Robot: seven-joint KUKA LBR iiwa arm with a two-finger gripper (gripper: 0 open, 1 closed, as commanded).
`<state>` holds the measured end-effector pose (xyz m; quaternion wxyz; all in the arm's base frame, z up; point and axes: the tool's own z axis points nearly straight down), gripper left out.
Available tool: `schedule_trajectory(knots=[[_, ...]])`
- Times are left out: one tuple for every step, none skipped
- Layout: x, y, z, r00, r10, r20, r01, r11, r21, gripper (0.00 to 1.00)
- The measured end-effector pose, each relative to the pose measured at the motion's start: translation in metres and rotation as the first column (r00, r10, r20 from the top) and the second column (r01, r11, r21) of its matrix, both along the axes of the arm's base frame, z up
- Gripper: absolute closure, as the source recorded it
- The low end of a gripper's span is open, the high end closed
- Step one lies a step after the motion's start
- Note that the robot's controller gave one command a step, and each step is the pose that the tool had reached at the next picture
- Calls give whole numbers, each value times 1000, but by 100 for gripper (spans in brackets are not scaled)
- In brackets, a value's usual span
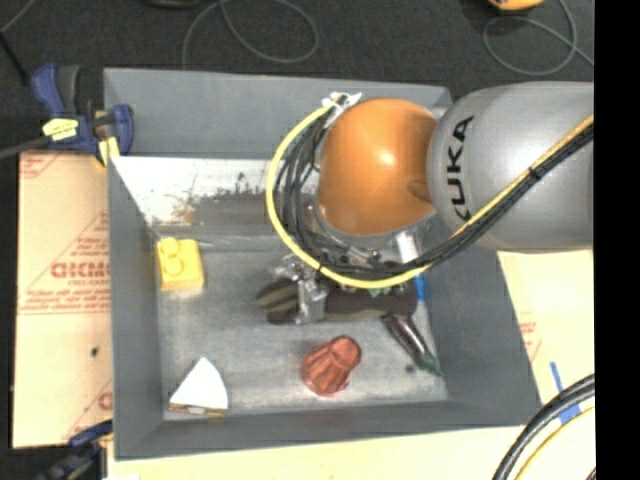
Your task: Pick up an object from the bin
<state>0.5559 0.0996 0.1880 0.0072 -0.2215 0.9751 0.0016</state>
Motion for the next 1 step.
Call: schedule_trajectory(knots=[[7, -13, 131, 999, -50, 5, 50, 999, 1, 100]])
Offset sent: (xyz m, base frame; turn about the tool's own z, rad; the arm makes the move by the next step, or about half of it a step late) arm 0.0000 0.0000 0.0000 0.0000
